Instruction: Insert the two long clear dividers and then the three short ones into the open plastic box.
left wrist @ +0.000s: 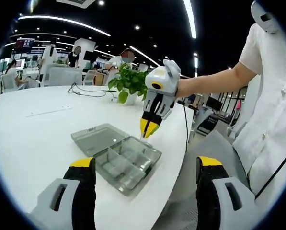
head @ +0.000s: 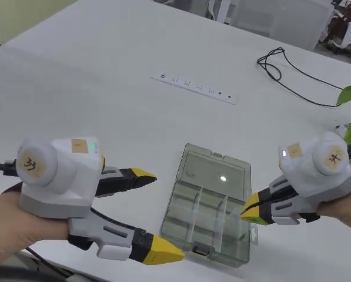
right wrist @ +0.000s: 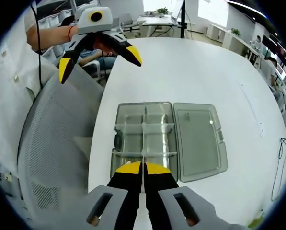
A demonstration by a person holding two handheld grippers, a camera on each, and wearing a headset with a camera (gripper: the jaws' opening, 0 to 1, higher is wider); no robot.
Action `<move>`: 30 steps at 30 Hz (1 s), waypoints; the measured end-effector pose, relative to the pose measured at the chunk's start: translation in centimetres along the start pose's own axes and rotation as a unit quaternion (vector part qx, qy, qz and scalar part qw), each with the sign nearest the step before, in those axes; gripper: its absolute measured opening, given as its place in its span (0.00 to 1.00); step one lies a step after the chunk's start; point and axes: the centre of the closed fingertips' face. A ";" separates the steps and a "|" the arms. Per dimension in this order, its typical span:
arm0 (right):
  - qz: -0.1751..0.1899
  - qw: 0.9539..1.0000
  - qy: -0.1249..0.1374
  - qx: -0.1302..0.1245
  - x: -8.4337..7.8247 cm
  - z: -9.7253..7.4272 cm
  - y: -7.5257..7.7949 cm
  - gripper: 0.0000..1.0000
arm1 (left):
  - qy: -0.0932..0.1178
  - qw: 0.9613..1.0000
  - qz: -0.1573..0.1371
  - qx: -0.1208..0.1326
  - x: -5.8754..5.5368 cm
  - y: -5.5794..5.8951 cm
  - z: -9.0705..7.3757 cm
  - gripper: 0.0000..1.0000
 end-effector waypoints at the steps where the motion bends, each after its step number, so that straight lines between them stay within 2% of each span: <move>1: -0.001 1.000 0.000 0.000 0.0 0.0 0.0 0.03 | 0.000 1.000 -0.002 0.000 0.0 0.0 0.0 0.88; 10: -0.001 1.000 -0.005 0.003 -0.5 1.1 0.1 0.03 | 0.002 1.000 -0.003 0.000 0.0 0.0 0.0 0.88; 30: 0.007 1.000 0.005 0.004 -1.3 2.6 0.0 0.03 | 0.004 1.000 -0.007 0.001 0.1 0.0 0.0 0.87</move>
Point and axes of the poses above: the centre of the closed fingertips' face, and the gripper's own axes: z roughly forward along the fingers, y roughly to its right, x roughly out of its top, and after that the axes turned 2 degrees about -y, right-handed
